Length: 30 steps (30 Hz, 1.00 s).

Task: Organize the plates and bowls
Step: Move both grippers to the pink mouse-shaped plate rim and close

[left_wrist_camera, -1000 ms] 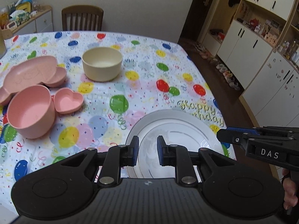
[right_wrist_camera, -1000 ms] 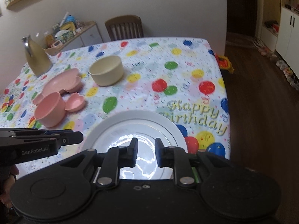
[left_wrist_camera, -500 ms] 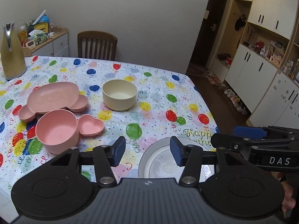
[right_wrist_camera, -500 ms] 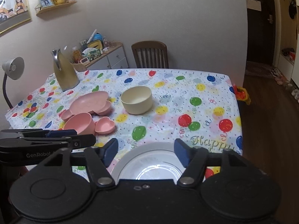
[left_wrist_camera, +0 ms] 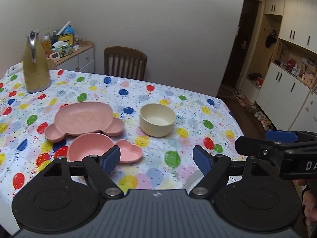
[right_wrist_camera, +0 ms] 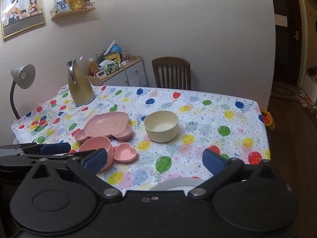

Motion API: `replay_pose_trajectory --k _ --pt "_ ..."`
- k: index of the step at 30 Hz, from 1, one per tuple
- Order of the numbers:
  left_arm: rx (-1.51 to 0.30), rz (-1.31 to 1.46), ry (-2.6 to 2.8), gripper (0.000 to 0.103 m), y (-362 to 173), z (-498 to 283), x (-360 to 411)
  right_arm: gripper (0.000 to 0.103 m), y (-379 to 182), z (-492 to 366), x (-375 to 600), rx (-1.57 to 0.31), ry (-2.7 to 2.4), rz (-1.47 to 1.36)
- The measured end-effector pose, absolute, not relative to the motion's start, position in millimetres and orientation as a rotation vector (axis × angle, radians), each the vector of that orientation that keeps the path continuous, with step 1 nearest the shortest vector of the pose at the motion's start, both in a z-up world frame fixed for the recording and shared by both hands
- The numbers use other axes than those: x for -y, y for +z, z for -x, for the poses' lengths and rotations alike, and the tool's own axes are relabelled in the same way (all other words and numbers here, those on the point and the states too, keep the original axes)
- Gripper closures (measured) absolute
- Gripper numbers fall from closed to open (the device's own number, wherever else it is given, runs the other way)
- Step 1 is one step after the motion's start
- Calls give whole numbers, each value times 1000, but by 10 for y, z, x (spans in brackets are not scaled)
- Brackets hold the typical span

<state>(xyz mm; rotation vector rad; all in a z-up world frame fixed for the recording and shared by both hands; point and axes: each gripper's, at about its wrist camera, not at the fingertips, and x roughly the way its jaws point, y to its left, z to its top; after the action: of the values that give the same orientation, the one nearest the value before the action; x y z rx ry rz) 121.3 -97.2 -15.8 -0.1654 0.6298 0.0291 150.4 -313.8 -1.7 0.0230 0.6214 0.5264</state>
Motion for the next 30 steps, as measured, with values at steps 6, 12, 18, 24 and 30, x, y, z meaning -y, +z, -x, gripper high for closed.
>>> replay_pose_trajectory --k 6,12,18,24,30 --pt "-614 173 51 23 -128 -1398 483 1 30 -1721 2720 -633 539 -14" --pt "-605 153 54 23 -134 -1636 -84 1 28 -1984 2203 -648 528 11" --pt "-636 155 67 23 -269 -1907 -666 1 -67 -2311 1655 -687 513 27" --pt "-693 176 84 23 -528 -2187 -1157 2 -231 -2646 1165 -728 509 61" --pt "-745 186 109 23 -817 -2477 -1501 4 -443 -3003 808 -797 525 83"
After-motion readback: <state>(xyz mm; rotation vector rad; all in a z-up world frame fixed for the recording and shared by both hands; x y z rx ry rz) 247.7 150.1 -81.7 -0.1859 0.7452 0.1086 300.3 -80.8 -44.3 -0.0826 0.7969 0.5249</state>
